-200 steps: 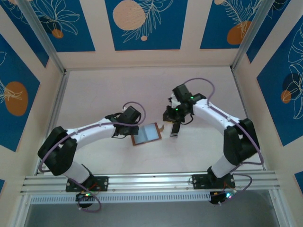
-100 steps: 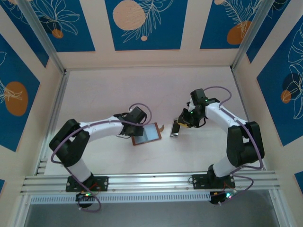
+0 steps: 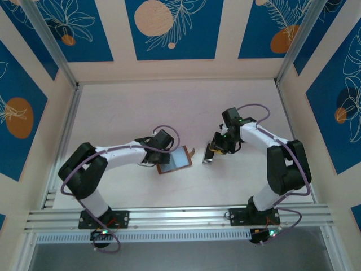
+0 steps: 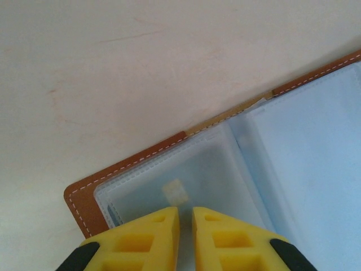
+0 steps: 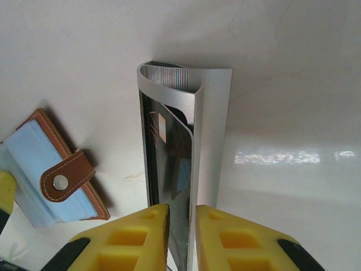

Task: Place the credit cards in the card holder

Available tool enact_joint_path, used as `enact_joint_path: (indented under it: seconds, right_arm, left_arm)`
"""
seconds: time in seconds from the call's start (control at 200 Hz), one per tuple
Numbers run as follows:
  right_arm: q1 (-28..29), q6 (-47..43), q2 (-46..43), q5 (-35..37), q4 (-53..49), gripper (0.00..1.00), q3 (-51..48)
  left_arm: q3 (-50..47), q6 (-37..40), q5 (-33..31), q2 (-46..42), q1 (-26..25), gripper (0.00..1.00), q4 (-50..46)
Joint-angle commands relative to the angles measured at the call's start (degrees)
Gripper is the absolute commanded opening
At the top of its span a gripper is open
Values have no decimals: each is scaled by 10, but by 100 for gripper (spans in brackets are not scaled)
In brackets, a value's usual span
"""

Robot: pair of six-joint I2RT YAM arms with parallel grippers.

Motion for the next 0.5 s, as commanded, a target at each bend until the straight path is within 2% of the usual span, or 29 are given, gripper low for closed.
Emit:
enact_joint_path:
  seconds: [0.0,0.325,0.495]
  right_arm:
    - [7,3,7,9,-13,18,15]
    - [41,7,4,63,-53,16,40]
    - [51,2,7,54,-55,16,51]
  left_arm:
    - [-15,-9,4,11,-5,15,-19]
    - [-26,-17,12,16,-6,15,-7]
    - [-27,-18,13,17,-5,15,-7]
